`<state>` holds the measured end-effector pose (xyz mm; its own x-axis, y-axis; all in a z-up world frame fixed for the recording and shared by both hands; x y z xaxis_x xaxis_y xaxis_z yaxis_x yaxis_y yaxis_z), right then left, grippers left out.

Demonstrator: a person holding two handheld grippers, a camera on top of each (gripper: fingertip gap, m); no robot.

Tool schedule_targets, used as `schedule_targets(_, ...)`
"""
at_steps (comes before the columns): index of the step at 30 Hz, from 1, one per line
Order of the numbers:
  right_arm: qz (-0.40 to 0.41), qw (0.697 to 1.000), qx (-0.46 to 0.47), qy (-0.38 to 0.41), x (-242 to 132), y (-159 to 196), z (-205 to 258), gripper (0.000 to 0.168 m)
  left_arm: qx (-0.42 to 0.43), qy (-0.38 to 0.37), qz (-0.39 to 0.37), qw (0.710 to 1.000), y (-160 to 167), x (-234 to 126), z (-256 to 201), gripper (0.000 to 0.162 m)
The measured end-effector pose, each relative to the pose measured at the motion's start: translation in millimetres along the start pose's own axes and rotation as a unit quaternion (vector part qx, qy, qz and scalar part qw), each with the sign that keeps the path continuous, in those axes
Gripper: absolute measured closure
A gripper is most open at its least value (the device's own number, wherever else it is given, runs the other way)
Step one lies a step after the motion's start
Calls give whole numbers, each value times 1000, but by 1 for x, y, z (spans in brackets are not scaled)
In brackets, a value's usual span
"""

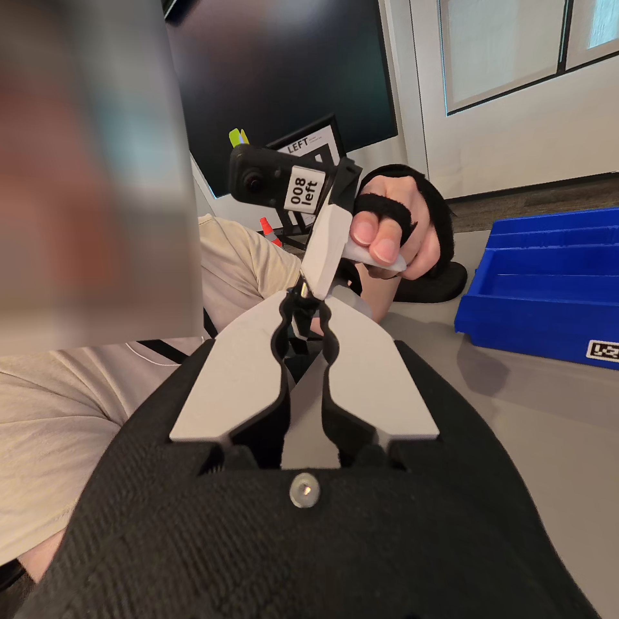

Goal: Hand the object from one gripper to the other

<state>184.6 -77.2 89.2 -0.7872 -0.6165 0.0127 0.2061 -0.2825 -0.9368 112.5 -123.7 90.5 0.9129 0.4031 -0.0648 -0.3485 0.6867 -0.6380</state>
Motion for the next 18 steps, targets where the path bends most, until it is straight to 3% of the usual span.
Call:
schedule_targets(5,-21,998,-19,49,-7,-6,-5,147,-20,-58,15,998,2,-11,20,137)
schedule_targets(7,-26,989,-80,123,-14,-11,-8,141,-82,-78,-13,994,-1,-20,34,137)
schedule_targets(9,-28,961,-189,202,-19,-19,-5,139,-177,-73,-58,980,-8,-29,46,137)
schedule_targets(11,-39,897,-335,287,-19,-30,3,137,-299,-52,-107,947,-16,-38,59,137)
schedule_targets(15,-27,676,-603,422,-2,-41,30,136,-537,46,-166,826,-11,-45,73,137)
schedule_targets(16,0,645,-628,435,6,-40,32,137,-571,78,-186,796,-10,-45,73,137)
schedule_targets(18,41,625,-640,445,21,-38,30,135,-606,130,-204,758,-7,-42,71,137)
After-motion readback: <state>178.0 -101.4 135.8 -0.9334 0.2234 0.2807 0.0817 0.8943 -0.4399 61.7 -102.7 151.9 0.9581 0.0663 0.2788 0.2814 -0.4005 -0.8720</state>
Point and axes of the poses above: each gripper's, where its closed fingertips meet, x out along the fingers, y out of its underside, z = x × y across the jaws, the point moved 6 cm from there along -x, back along the fingers, and after that the axes turned 2 degrees about -y, right-handed, at the moved point
